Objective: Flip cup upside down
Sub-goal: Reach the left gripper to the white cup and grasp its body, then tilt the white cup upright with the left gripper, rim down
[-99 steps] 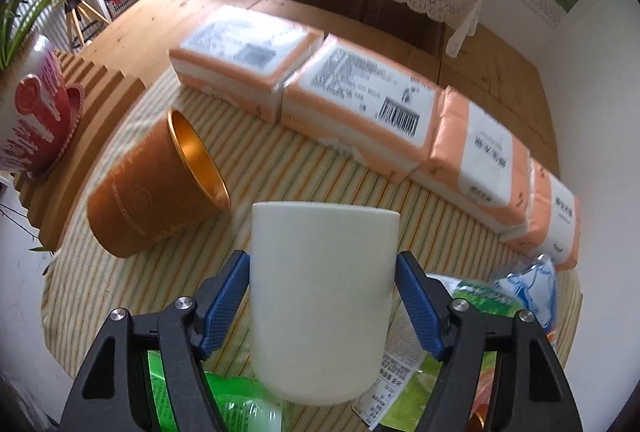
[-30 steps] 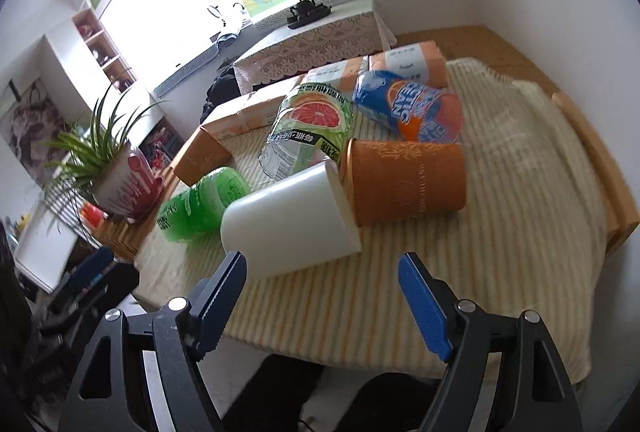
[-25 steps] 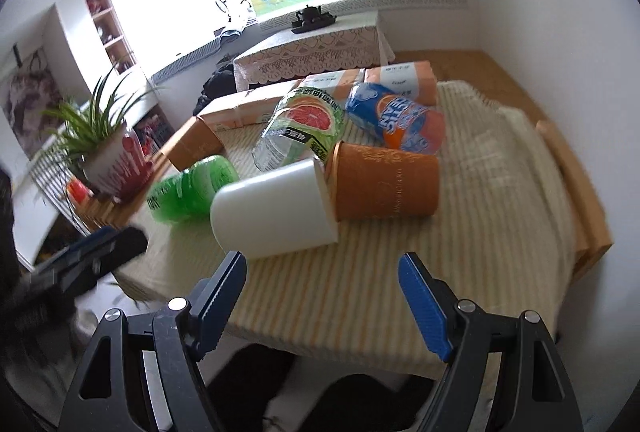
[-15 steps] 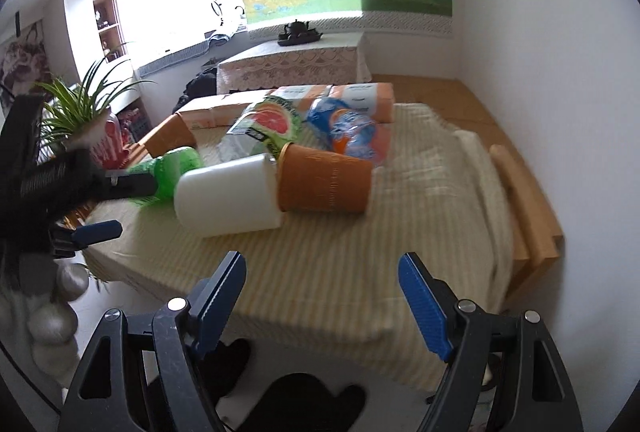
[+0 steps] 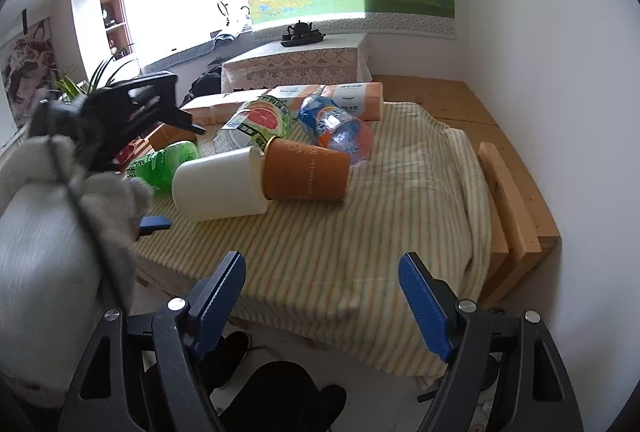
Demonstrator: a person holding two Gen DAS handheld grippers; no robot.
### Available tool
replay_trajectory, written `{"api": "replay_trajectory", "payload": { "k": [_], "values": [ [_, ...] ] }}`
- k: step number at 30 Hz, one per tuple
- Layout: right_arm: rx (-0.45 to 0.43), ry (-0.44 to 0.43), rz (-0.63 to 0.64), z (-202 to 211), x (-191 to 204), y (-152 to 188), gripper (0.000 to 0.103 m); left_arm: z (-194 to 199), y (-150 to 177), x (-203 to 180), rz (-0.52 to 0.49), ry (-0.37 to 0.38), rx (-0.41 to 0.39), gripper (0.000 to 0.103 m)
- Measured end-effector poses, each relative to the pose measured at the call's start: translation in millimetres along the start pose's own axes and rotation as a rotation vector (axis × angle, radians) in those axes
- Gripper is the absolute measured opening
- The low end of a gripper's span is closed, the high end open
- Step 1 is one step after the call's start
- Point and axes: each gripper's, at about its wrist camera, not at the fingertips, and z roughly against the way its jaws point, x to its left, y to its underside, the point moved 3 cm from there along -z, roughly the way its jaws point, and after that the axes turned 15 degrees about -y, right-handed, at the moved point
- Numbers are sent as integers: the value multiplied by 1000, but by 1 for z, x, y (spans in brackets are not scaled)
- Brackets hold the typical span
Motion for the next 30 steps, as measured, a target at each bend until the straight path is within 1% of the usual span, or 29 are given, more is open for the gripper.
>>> {"api": "replay_trajectory", "payload": {
  "k": [5, 7, 9, 11, 13, 17, 20, 23, 28, 30],
  "values": [
    [-11, 17, -22, 13, -16, 3, 75, -15, -6, -6, 56, -60, -69, 102],
    [-16, 11, -42, 15, -22, 4, 75, -25, -8, -8, 64, -84, -70, 102],
    [-23, 13, -59, 16, -27, 3, 75, -36, -10, -9, 62, -96, -55, 102],
    [-26, 13, -71, 15, -31, 4, 75, -36, -9, -12, 39, -90, -90, 98],
    [-22, 14, -85, 12, -34, 4, 75, -38, -9, -15, 20, -70, -84, 93],
    [-19, 9, -90, 9, -36, 4, 75, -36, -9, -11, 1, -43, -89, 92],
    [-19, 6, -94, 5, -36, 3, 75, -30, -6, -4, -11, -38, -94, 92],
    [-22, 1, -103, 3, -37, 2, 75, -14, -3, -5, -76, -47, -170, 91],
    [-28, -10, -117, 0, -34, 2, 75, 3, 1, -10, -187, -37, -233, 89],
    [-33, -12, -121, 0, -33, 2, 75, 10, 1, -15, -255, -40, -282, 86]
  ]
}}
